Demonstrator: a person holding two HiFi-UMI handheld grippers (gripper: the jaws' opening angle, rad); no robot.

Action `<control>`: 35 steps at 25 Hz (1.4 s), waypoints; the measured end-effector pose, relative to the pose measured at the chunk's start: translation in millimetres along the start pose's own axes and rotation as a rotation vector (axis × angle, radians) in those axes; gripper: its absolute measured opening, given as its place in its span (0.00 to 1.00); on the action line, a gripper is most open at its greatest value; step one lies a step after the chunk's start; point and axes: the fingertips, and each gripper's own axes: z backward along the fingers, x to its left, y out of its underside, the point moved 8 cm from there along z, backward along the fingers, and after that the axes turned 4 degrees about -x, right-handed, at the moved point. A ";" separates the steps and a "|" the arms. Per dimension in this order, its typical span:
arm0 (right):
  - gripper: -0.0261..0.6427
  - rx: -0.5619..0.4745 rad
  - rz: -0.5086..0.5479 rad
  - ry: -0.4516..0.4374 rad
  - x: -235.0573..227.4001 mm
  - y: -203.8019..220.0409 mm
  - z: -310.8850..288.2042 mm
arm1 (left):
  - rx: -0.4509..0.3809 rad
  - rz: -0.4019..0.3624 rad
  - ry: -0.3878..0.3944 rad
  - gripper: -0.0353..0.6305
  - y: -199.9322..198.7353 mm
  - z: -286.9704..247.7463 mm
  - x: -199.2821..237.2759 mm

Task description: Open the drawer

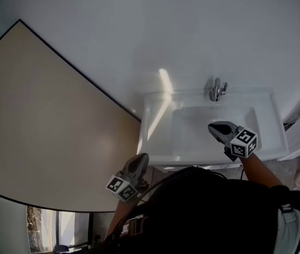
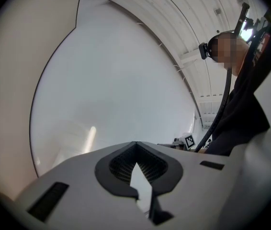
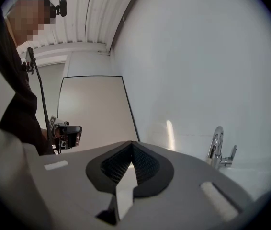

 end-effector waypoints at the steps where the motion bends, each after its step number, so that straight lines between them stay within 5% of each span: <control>1: 0.04 0.002 -0.003 0.001 -2.0 2.0 -0.2 | 0.005 0.001 0.004 0.05 1.5 -2.5 0.5; 15: 0.04 0.007 0.019 0.198 12.8 -17.2 -38.7 | 0.020 0.022 0.200 0.05 -35.5 -39.0 103.4; 26: 0.04 -0.006 -0.005 0.490 48.8 -19.5 -70.6 | 0.096 0.067 0.438 0.05 -43.9 -62.4 199.5; 35: 0.04 -0.009 -0.061 0.718 70.4 2.4 -22.9 | 0.193 0.111 0.637 0.05 -16.6 -116.8 182.3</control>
